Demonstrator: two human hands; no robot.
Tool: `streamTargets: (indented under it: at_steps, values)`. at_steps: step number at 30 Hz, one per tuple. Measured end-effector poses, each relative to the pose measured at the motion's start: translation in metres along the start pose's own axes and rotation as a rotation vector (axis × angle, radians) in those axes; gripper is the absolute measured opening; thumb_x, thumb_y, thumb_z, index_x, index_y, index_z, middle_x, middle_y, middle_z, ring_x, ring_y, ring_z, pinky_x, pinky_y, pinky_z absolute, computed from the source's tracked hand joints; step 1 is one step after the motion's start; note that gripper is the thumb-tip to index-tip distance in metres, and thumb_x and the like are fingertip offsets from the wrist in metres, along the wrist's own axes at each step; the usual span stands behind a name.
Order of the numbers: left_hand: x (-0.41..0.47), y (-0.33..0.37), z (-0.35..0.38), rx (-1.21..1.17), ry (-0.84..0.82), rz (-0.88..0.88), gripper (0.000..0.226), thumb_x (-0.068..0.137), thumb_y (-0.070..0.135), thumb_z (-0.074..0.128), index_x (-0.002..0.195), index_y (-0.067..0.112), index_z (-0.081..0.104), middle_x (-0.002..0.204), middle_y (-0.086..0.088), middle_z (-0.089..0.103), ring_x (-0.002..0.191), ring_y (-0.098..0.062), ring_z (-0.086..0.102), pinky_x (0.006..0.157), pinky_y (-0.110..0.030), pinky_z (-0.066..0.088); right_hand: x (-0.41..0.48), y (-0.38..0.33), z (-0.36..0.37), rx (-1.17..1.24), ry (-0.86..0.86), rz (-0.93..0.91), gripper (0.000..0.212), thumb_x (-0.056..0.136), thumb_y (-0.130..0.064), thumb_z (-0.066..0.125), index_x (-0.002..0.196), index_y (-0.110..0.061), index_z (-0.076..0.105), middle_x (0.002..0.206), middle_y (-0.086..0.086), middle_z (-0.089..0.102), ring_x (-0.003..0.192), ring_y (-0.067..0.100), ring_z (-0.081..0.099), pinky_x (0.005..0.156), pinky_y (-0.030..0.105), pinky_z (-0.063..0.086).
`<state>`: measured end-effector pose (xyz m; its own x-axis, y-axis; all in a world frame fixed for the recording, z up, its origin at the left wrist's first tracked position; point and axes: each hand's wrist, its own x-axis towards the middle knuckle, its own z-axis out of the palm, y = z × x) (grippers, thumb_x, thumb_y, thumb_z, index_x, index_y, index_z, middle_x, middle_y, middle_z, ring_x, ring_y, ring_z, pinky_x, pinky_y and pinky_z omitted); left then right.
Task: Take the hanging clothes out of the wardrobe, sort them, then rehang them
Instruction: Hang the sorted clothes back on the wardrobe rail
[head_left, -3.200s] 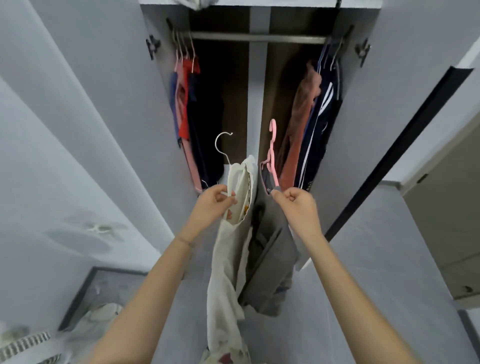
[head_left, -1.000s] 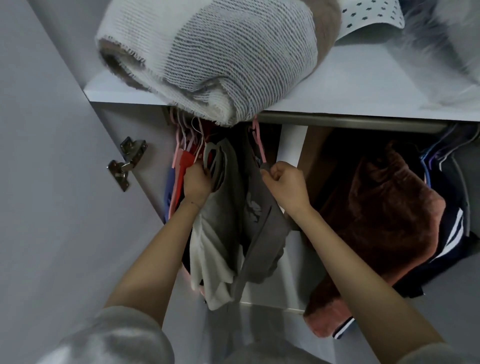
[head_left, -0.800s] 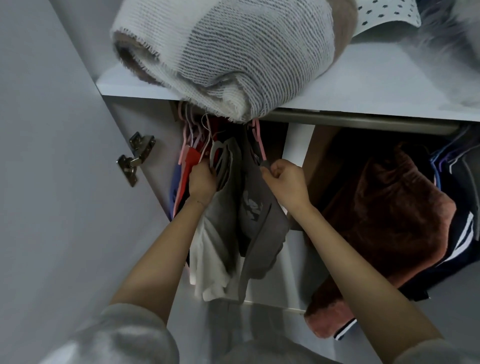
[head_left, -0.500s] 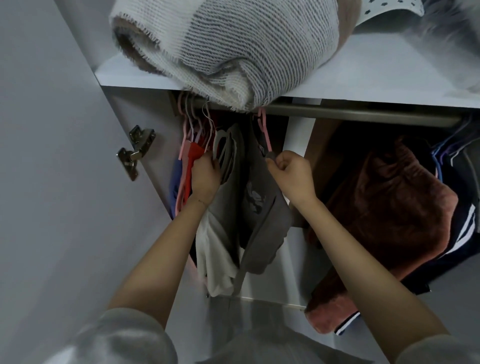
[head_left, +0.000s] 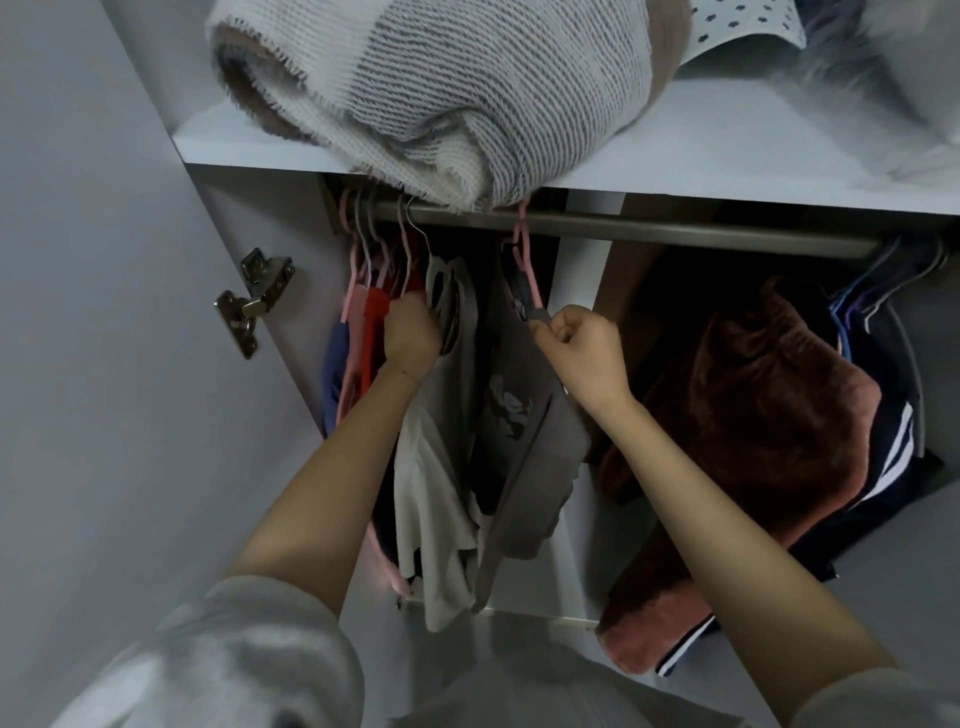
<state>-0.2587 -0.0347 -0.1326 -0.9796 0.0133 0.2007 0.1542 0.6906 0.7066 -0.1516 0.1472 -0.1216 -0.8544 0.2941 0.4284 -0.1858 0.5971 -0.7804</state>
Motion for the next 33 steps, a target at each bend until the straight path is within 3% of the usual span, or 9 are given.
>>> streamTargets:
  at_steps: [4, 7, 12, 16, 20, 22, 26, 30, 33]
  values:
    - [-0.007, -0.007, -0.003, -0.07, -0.04, 0.006, 0.021, 0.094, 0.0, 0.044, 0.091, -0.009, 0.064, 0.094, -0.025, 0.068, 0.09, -0.038, 0.063, 0.07, -0.031, 0.043, 0.0, 0.001, -0.001, -0.011, 0.003, 0.007, 0.041, 0.089, -0.019, 0.067, 0.056, -0.02, 0.043, 0.053, -0.006, 0.044, 0.052, 0.0, 0.046, 0.052, 0.009, 0.035]
    - [-0.017, -0.008, -0.009, -0.113, -0.061, 0.046, 0.024, 0.095, 0.002, 0.047, 0.11, -0.006, 0.064, 0.107, -0.022, 0.068, 0.099, -0.033, 0.063, 0.083, -0.031, 0.049, 0.001, 0.0, 0.001, -0.012, -0.008, 0.01, 0.039, 0.09, -0.02, 0.067, 0.058, -0.018, 0.045, 0.054, -0.005, 0.045, 0.052, 0.001, 0.047, 0.053, 0.008, 0.035]
    - [-0.042, -0.007, -0.026, -0.131, 0.037, 0.153, 0.02, 0.095, 0.003, 0.048, 0.109, 0.001, 0.062, 0.097, -0.013, 0.067, 0.086, -0.02, 0.059, 0.067, -0.018, 0.034, 0.007, -0.006, 0.013, -0.011, -0.057, -0.002, 0.037, 0.09, -0.02, 0.067, 0.059, -0.011, 0.048, 0.055, 0.001, 0.047, 0.052, 0.003, 0.046, 0.053, 0.01, 0.035]
    - [-0.058, -0.013, -0.049, -0.114, 0.093, 0.202, 0.031, 0.094, 0.002, 0.049, 0.123, 0.003, 0.06, 0.113, -0.012, 0.068, 0.102, -0.024, 0.063, 0.085, -0.024, 0.046, 0.009, -0.015, 0.036, -0.054, -0.114, -0.019, 0.042, 0.091, -0.023, 0.066, 0.057, -0.024, 0.041, 0.053, -0.008, 0.044, 0.049, 0.001, 0.046, 0.049, 0.011, 0.034]
    - [-0.072, -0.022, -0.06, -0.032, 0.15, 0.241, 0.036, 0.095, 0.005, 0.049, 0.13, 0.005, 0.058, 0.119, -0.012, 0.067, 0.107, -0.024, 0.062, 0.086, -0.018, 0.041, 0.01, -0.025, 0.055, -0.093, -0.185, -0.03, 0.042, 0.093, -0.022, 0.063, 0.059, -0.025, 0.039, 0.055, -0.004, 0.045, 0.052, 0.012, 0.045, 0.055, 0.031, 0.039]
    - [-0.077, -0.028, -0.064, -0.027, 0.17, 0.223, 0.034, 0.096, 0.007, 0.049, 0.128, 0.003, 0.058, 0.111, -0.017, 0.067, 0.101, -0.029, 0.063, 0.082, -0.026, 0.046, 0.012, -0.03, 0.065, -0.122, -0.212, -0.042, 0.039, 0.093, -0.021, 0.063, 0.061, -0.019, 0.04, 0.057, 0.001, 0.046, 0.056, 0.017, 0.047, 0.055, 0.034, 0.036]
    - [-0.086, -0.033, -0.068, -0.038, 0.185, 0.206, 0.035, 0.097, 0.007, 0.049, 0.131, 0.007, 0.058, 0.099, -0.015, 0.068, 0.087, -0.027, 0.064, 0.076, -0.034, 0.052, 0.013, -0.029, 0.084, -0.132, -0.279, 0.006, 0.029, 0.096, -0.02, 0.06, 0.072, -0.011, 0.046, 0.058, -0.004, 0.042, 0.057, 0.015, 0.043, 0.054, 0.03, 0.025]
    - [-0.086, -0.03, -0.067, -0.023, 0.156, 0.213, 0.039, 0.098, 0.01, 0.05, 0.137, 0.006, 0.054, 0.126, -0.016, 0.063, 0.114, -0.027, 0.06, 0.098, -0.028, 0.044, 0.007, -0.019, 0.095, -0.105, -0.303, 0.08, 0.038, 0.098, -0.021, 0.057, 0.065, -0.017, 0.037, 0.058, -0.003, 0.04, 0.053, 0.008, 0.038, 0.048, 0.027, 0.023]
    - [-0.089, -0.026, -0.065, -0.06, 0.126, 0.23, 0.04, 0.099, 0.01, 0.049, 0.138, 0.006, 0.053, 0.131, -0.011, 0.061, 0.118, -0.023, 0.058, 0.102, -0.023, 0.041, 0.005, -0.018, 0.098, -0.071, -0.312, 0.137, 0.043, 0.099, -0.023, 0.056, 0.063, -0.02, 0.033, 0.057, -0.002, 0.039, 0.052, 0.007, 0.037, 0.043, 0.015, 0.028]
